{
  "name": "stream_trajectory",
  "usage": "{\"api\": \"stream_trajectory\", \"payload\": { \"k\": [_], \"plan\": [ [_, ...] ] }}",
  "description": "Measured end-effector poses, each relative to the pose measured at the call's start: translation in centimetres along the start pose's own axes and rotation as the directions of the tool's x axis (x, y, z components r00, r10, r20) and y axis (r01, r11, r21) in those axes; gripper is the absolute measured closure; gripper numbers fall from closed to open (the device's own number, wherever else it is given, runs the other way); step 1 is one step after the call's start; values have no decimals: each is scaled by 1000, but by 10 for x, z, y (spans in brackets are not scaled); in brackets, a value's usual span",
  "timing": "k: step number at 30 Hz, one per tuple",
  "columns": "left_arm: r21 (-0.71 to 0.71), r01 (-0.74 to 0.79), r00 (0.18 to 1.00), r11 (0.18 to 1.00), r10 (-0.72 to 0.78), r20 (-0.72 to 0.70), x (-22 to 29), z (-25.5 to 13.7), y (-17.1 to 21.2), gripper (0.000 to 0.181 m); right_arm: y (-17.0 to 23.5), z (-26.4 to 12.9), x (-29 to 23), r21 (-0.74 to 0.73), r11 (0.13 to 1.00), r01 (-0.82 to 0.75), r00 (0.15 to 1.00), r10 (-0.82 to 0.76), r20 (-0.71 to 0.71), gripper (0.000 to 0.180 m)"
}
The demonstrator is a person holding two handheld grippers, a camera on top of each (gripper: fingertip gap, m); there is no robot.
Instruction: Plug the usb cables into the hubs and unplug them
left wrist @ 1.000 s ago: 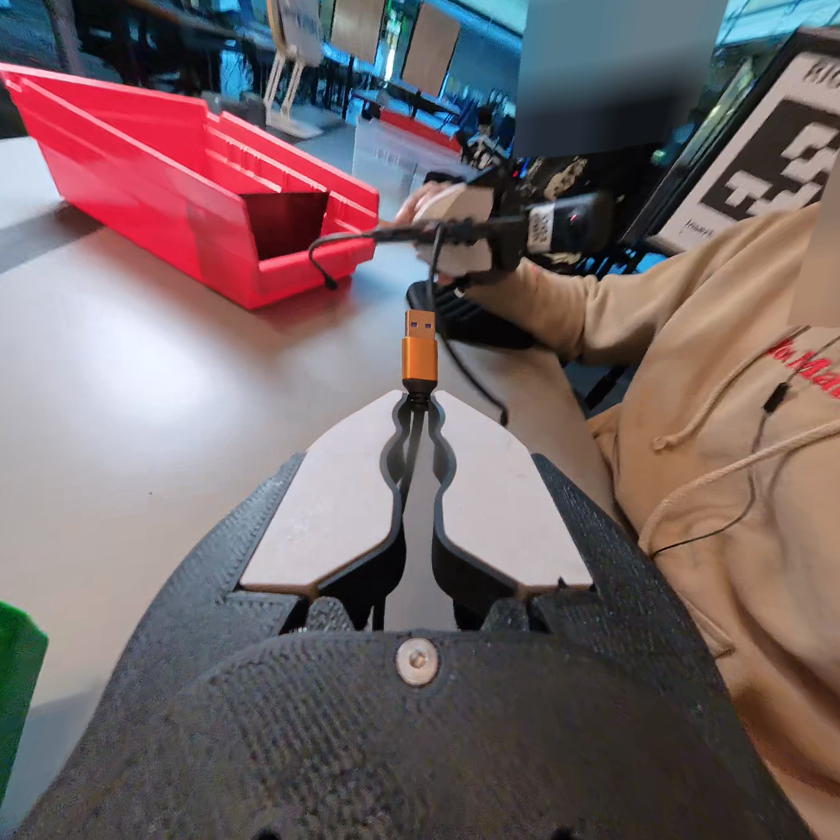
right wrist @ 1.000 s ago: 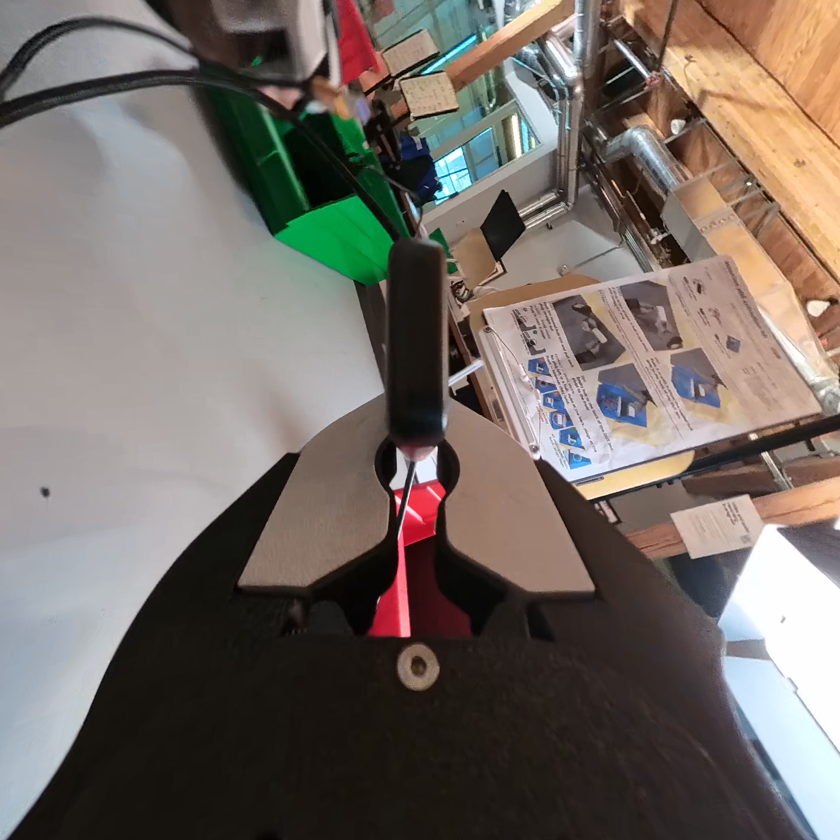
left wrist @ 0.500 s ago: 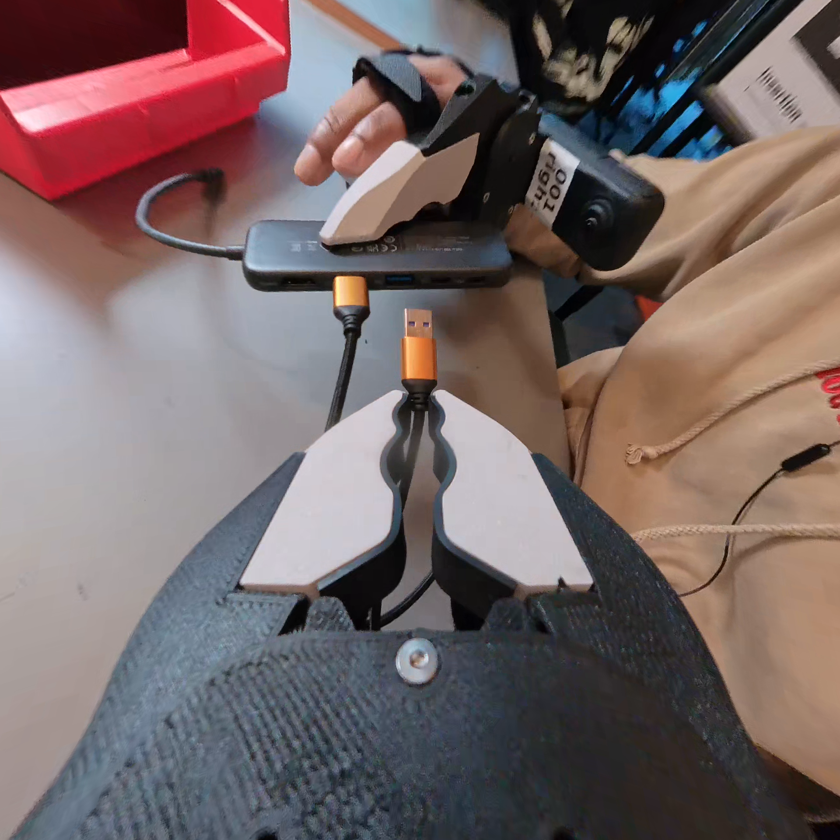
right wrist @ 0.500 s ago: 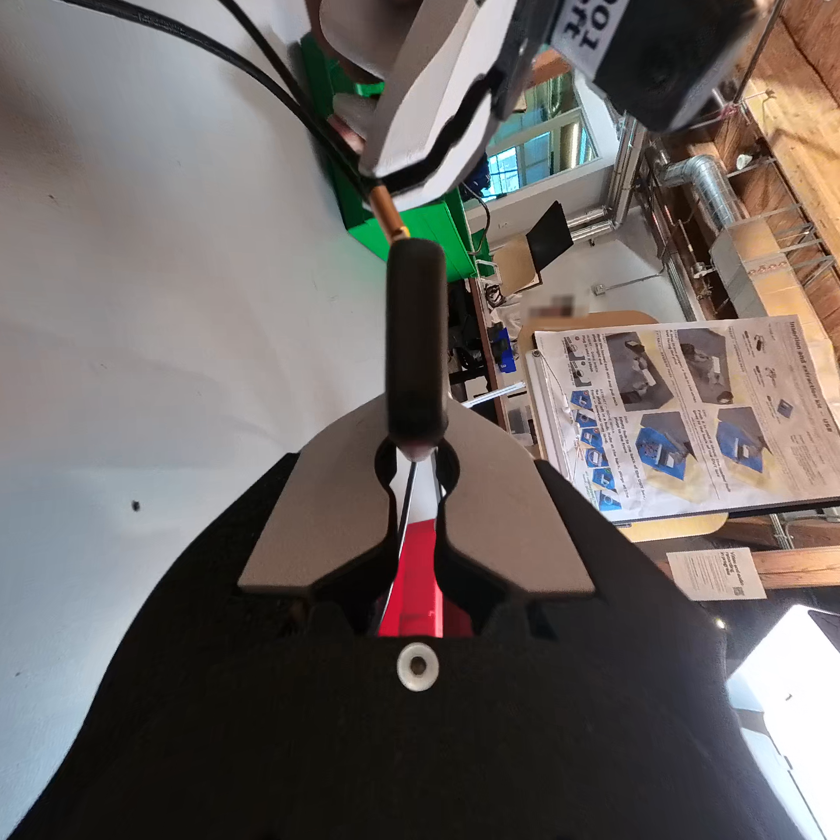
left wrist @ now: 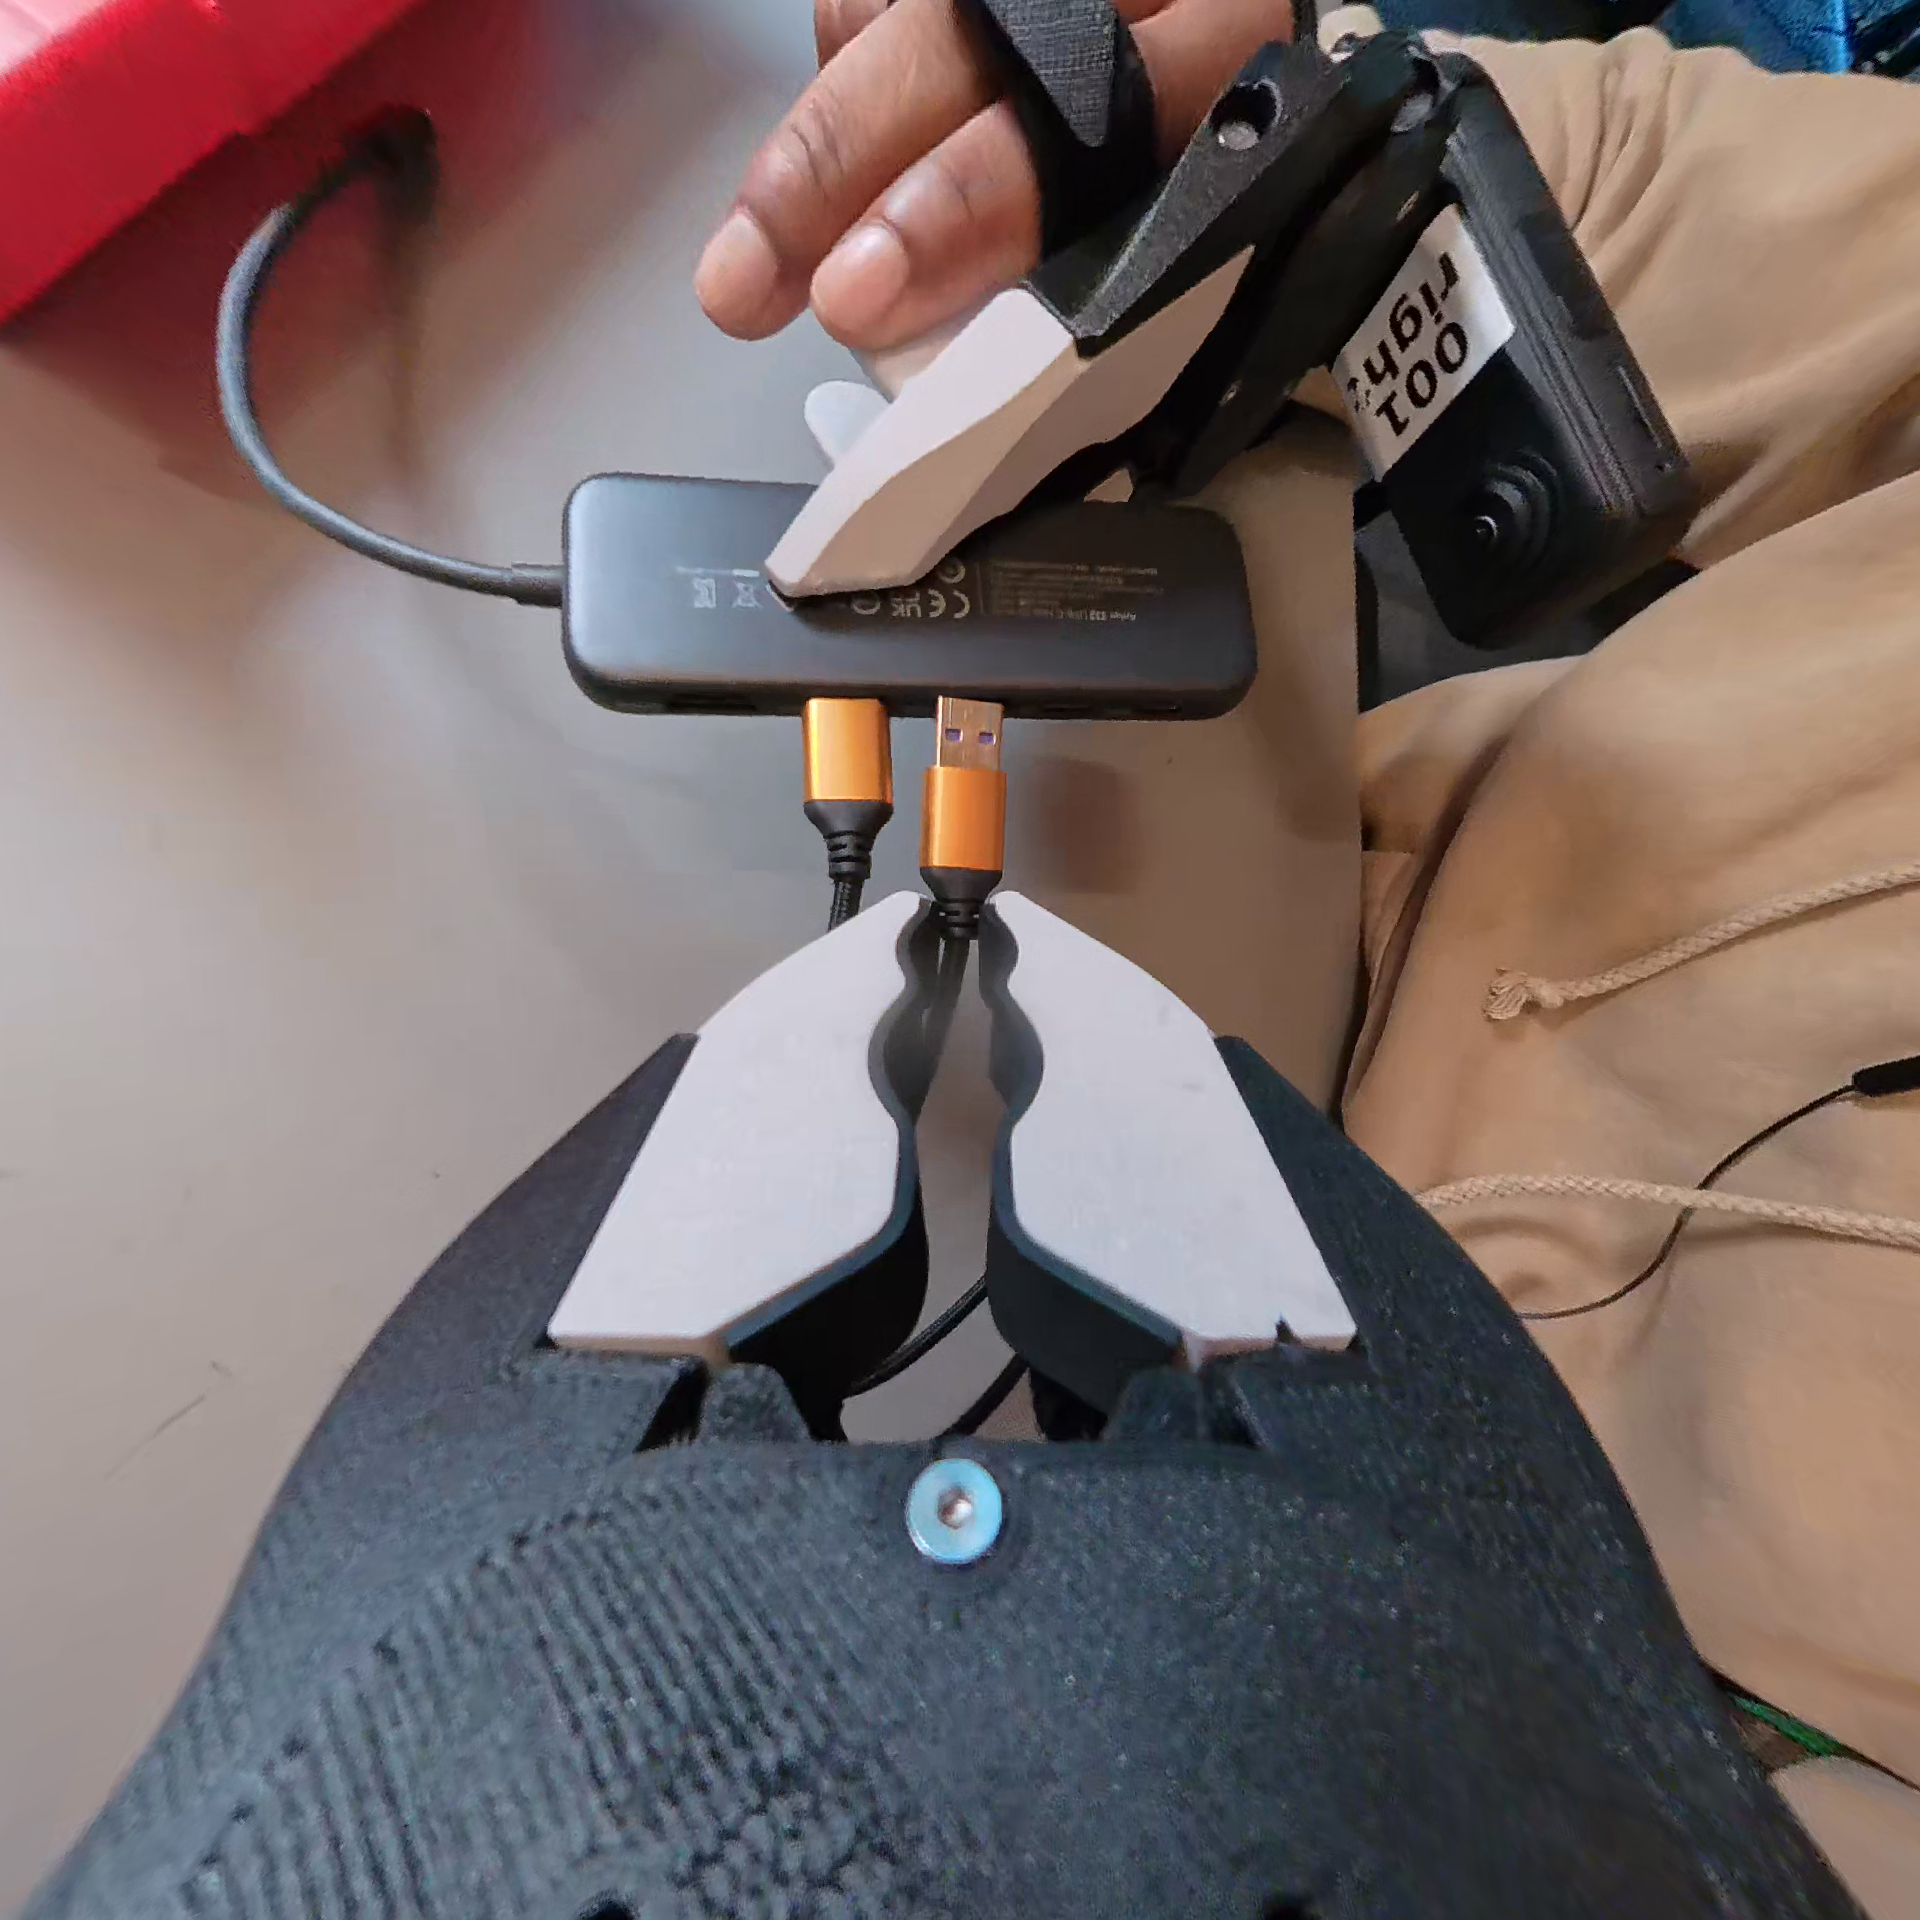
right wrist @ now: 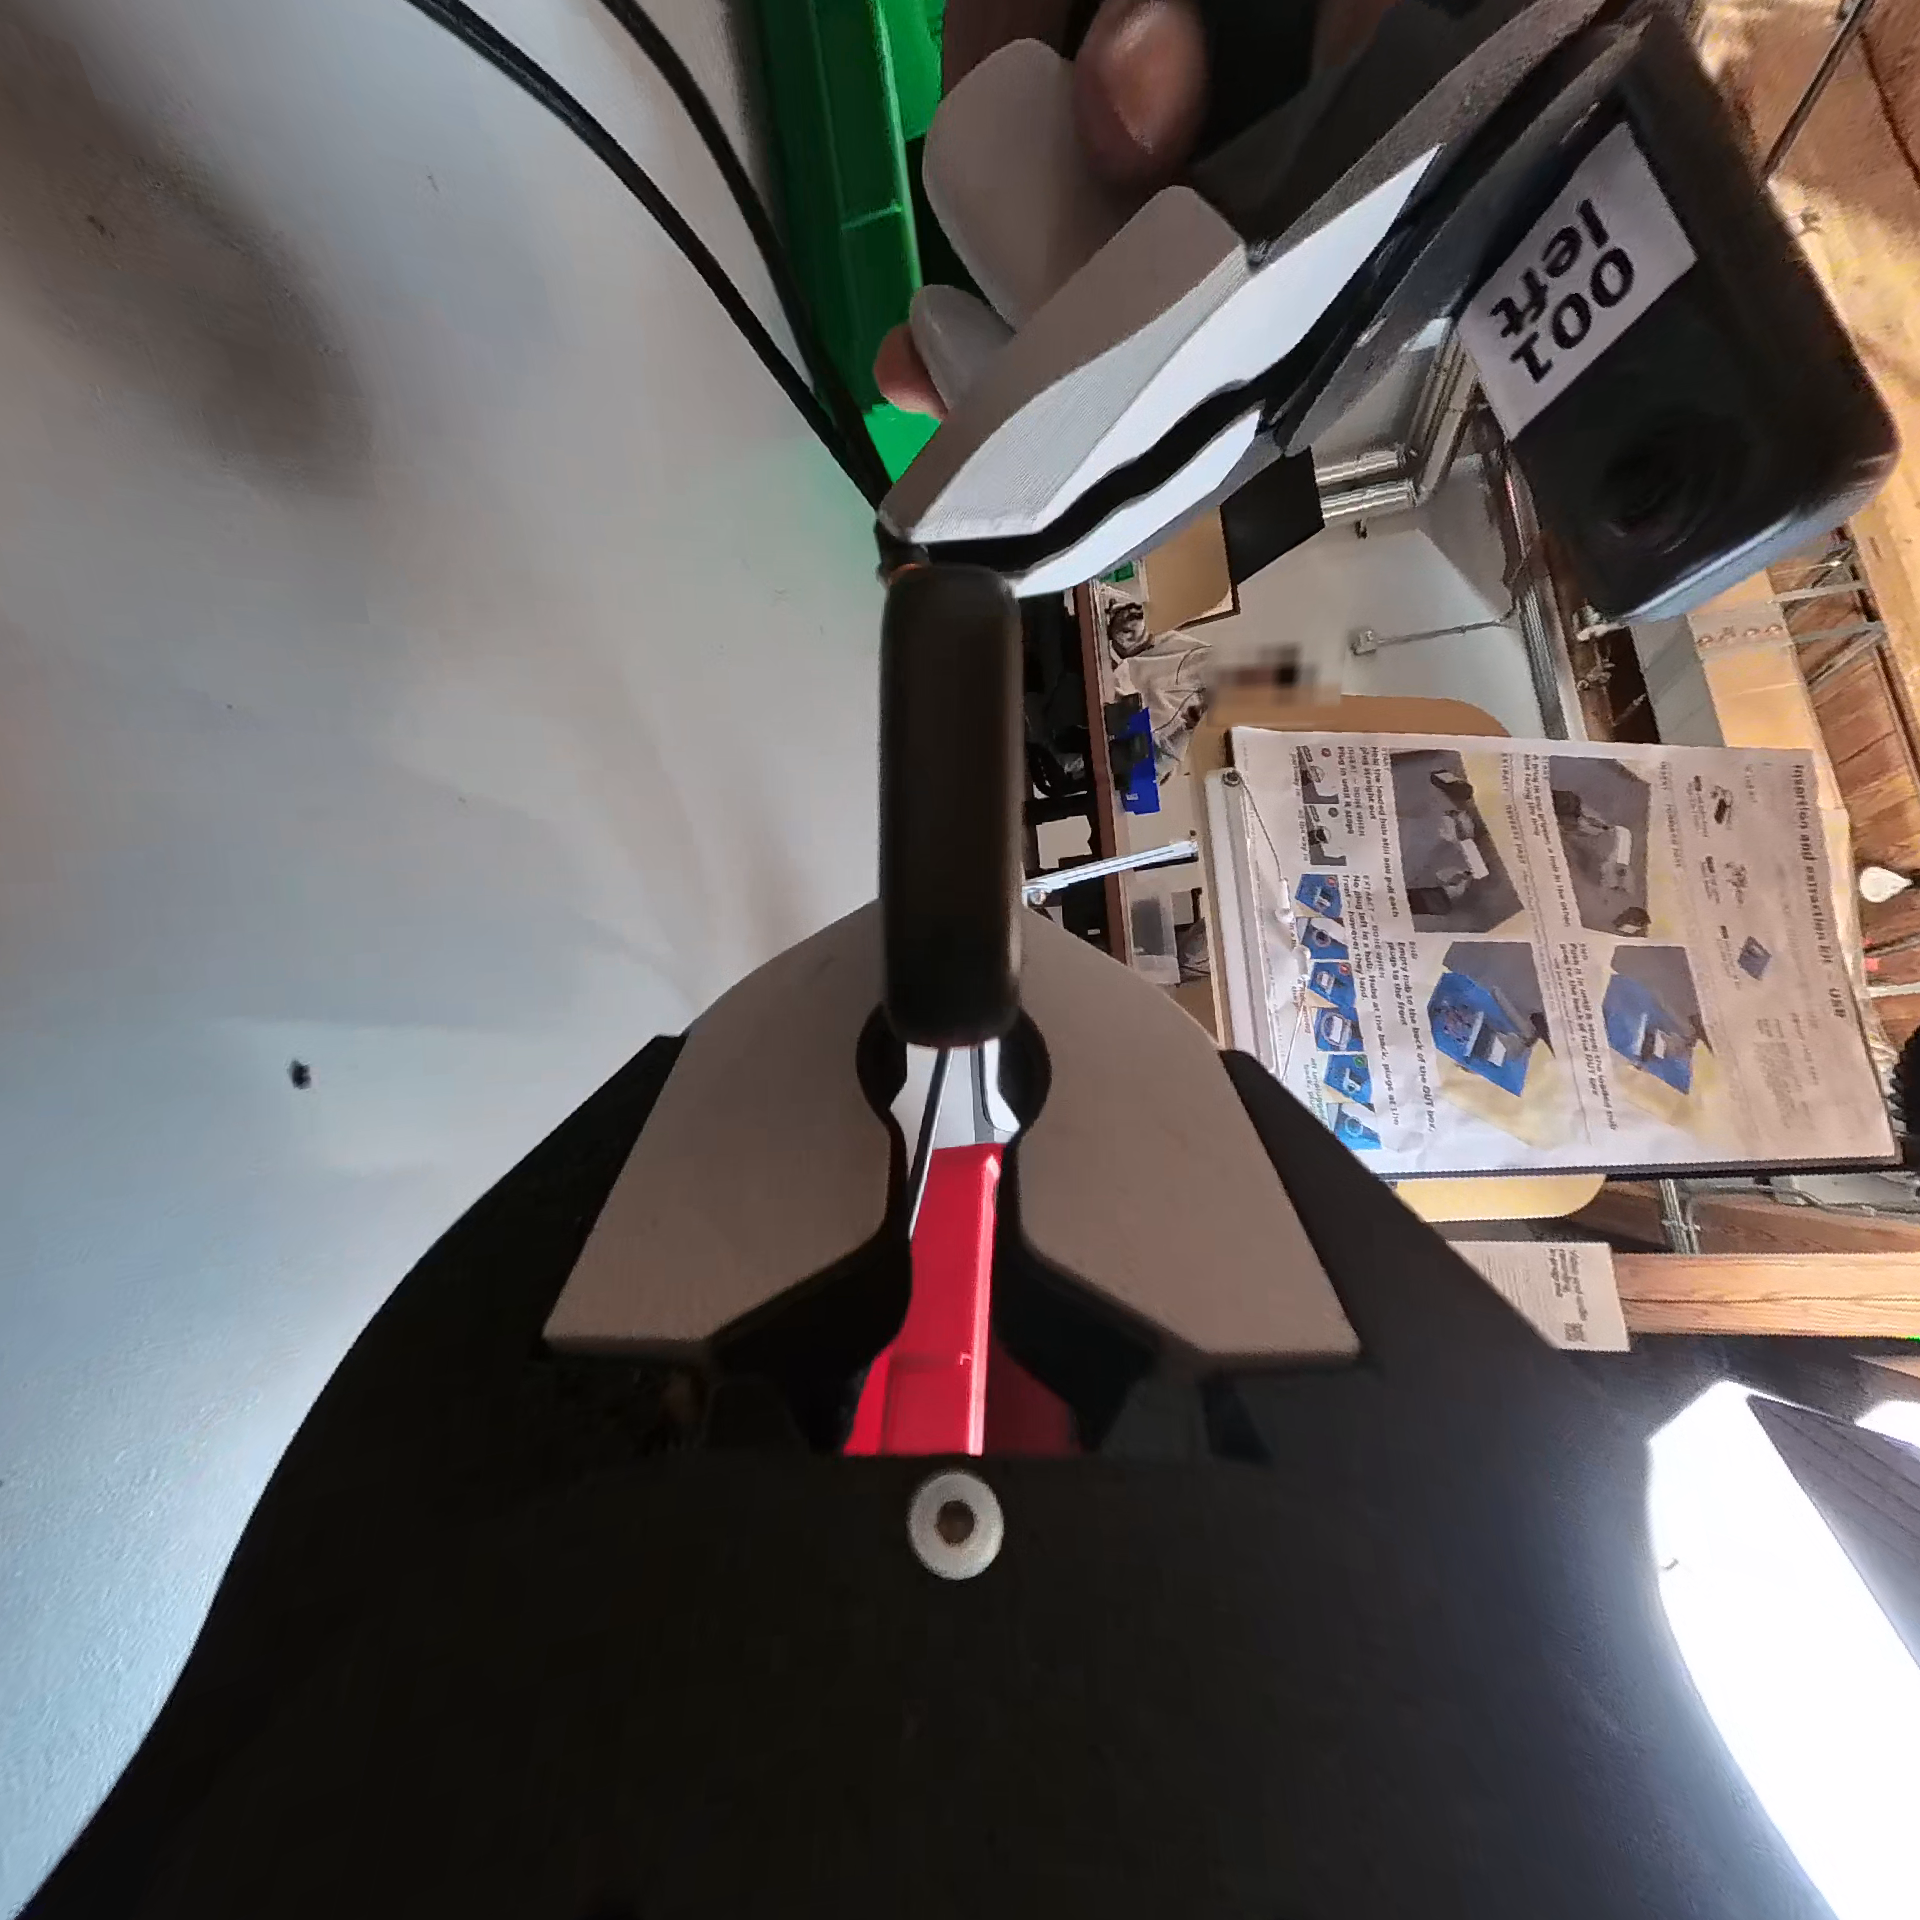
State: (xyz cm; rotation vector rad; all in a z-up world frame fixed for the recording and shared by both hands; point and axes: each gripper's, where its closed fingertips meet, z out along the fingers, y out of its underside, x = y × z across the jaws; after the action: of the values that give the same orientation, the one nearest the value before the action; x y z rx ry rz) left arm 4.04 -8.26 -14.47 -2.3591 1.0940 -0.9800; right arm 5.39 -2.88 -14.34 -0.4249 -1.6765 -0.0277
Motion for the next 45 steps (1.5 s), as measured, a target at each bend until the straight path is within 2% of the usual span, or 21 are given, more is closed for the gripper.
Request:
{"api": "stream_trajectory", "payload": {
  "k": [7,10,14,21,28,30,37,41,45],
  "plan": [
    [-83,-8,999,997,10,33,-1,4,11,173,-5,3,-7,-8,998,57,998,-57,17,168],
    [-107,2,1000,994,-4,-19,4,7,17,173,-9,4,-11,-7,996,87,996,-87,24,168],
    [-80,61,994,995,-68,-86,2,9,18,174,-9,5,-13,-21,993,118,993,-117,28,168],
    [35,106,987,994,-101,-123,-1,9,6,174,-1,7,-18,-78,989,124,992,-120,48,168],
    [126,126,992,984,-127,2,-19,13,-4,173,18,12,-17,-261,964,55,998,-43,49,167],
    [145,105,992,984,-113,50,-23,13,-7,173,21,12,-16,-274,960,49,998,-38,46,168],
    [195,48,996,980,-62,63,-20,9,-12,173,20,11,-12,-251,968,24,999,-16,34,167],
    [339,-65,998,938,61,23,1,-23,-29,163,8,7,0,-170,982,-77,997,79,0,167],
    [518,-180,981,836,114,157,-1,-81,-37,155,-1,0,11,-41,971,-235,972,235,-8,167]
  ]
}}
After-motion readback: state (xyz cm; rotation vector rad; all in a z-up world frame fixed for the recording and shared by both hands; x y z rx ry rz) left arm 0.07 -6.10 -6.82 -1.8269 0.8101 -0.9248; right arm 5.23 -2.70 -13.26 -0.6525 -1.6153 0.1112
